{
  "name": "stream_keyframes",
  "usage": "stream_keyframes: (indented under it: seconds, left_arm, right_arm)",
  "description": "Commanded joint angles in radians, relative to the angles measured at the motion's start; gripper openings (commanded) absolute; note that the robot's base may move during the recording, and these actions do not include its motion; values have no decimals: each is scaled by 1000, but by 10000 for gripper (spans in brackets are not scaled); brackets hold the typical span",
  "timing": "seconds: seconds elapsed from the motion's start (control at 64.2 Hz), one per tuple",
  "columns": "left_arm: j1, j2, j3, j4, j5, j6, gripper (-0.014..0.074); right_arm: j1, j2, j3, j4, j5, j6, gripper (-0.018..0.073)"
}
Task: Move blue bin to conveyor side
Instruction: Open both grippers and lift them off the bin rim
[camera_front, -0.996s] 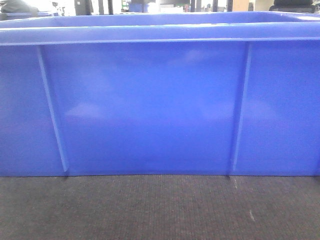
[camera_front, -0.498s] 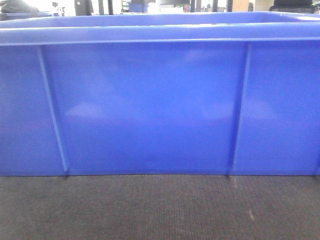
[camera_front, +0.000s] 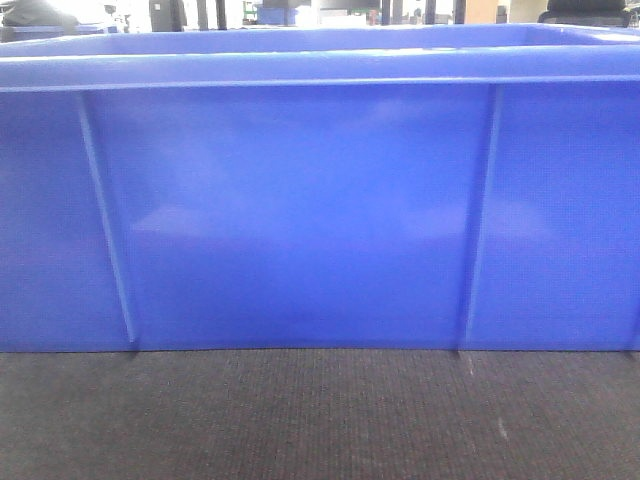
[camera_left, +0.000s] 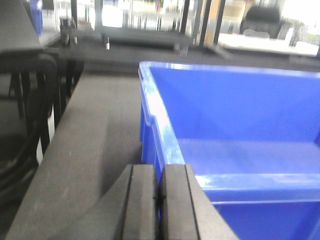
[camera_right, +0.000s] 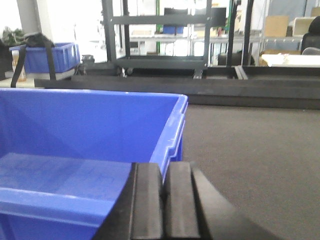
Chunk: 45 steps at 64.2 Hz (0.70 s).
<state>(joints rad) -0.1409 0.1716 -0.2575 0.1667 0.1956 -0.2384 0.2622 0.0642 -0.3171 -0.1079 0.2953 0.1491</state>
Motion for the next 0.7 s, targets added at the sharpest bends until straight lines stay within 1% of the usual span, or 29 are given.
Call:
stream_keyframes:
  seconds: [0.0, 0.218, 0.685]
  left_arm:
    - [-6, -63, 5, -4, -29, -8, -9]
    - [-6, -150, 5, -4, -31, -8, -9]
    - [-6, -151, 5, -4, -29, -8, -9]
  right_arm:
    - [1, -64, 3, -11, 23, -8, -88]
    - [1, -64, -1, -11, 27, -8, -88]
    - [1, -64, 3, -11, 7, -8, -88]
